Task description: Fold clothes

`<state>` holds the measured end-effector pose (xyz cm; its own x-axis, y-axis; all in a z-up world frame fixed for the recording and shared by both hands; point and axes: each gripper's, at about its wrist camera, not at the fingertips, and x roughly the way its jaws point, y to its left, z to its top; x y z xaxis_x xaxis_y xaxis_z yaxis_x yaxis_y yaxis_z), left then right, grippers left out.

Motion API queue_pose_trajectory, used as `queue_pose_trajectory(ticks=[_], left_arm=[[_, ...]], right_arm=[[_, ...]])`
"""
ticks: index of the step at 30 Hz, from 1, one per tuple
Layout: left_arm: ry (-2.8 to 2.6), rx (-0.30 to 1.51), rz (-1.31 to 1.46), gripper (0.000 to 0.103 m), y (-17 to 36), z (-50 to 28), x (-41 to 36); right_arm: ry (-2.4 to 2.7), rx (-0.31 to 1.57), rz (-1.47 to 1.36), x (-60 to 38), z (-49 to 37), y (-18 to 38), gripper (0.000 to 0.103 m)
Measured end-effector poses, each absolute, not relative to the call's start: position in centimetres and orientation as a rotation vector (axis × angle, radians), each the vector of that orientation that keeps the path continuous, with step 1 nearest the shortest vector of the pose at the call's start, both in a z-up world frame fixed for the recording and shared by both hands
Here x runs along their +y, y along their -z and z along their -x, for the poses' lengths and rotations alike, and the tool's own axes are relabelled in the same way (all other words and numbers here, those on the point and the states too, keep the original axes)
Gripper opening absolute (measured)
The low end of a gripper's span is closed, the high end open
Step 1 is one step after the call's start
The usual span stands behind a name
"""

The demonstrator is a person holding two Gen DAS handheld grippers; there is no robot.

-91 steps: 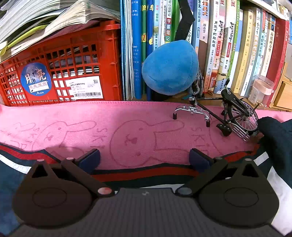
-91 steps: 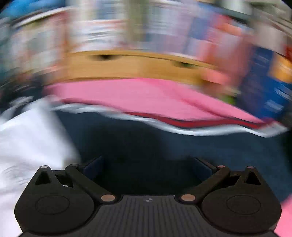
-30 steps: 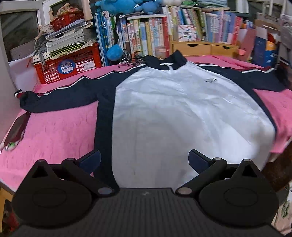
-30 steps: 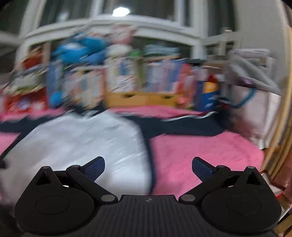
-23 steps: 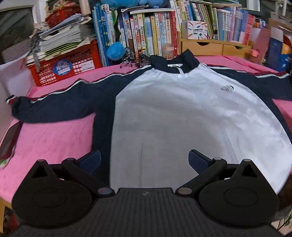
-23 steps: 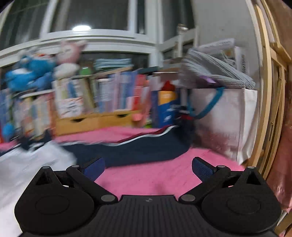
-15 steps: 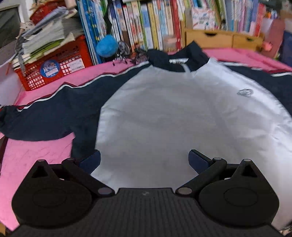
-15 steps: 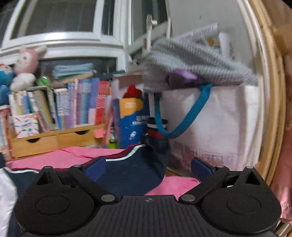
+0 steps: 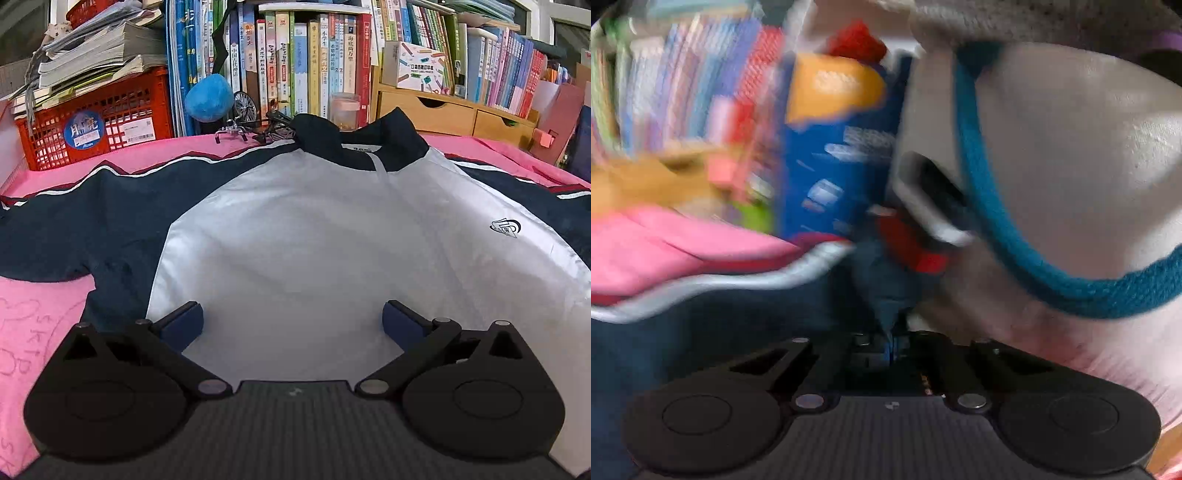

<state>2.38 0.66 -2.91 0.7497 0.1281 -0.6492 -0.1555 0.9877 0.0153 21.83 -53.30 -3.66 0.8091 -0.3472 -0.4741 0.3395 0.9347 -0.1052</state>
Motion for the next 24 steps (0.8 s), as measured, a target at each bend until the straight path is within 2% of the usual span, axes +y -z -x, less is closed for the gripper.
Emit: queue_pose_trajectory(ticks=[7, 11, 12, 13, 15, 16, 17, 20, 22, 24], left_arm=[[-0.125, 0.738, 0.021, 0.103, 2.1, -1.3, 1.7], [-0.129, 0.723, 0.038, 0.103, 1.3, 0.5, 3.8], [-0.134, 0.728, 0.048, 0.103, 1.5, 0.7, 4.2], [-0.140, 0.733, 0.059, 0.103, 1.7, 0.9, 4.6], [-0.150, 0.743, 0.078, 0.103, 2.1, 1.4, 5.4], [-0.152, 0.733, 0.061, 0.103, 2.2, 1.7, 5.3], [-0.153, 0.722, 0.043, 0.103, 2.4, 2.0, 5.3], [-0.136, 0.676, 0.036, 0.103, 2.8, 2.7, 5.4], [-0.119, 0.671, 0.041, 0.103, 2.7, 2.8, 5.7], [-0.105, 0.663, 0.048, 0.103, 2.7, 2.9, 5.9]], right_arm=[[-0.011, 0.278, 0.206, -36.4, -17.1, -3.2, 0.004], [-0.251, 0.275, 0.341, -26.9, -14.2, -2.8, 0.008], [-0.281, 0.285, 0.376, -25.6, -13.4, -2.1, 0.012], [-0.311, 0.295, 0.410, -24.4, -12.6, -1.4, 0.024], [-0.370, 0.314, 0.479, -21.8, -10.9, 0.0, 0.065], [-0.400, 0.324, 0.514, -20.5, -10.1, 0.7, 0.072], [-0.430, 0.333, 0.549, -19.2, -9.2, 1.4, 0.078], [-0.512, 0.362, 0.639, -15.6, -6.9, 3.4, 0.082], [-0.499, 0.387, 0.556, -16.5, -6.8, 2.4, 0.093], [-0.485, 0.411, 0.473, -17.3, -6.7, 1.5, 0.095]])
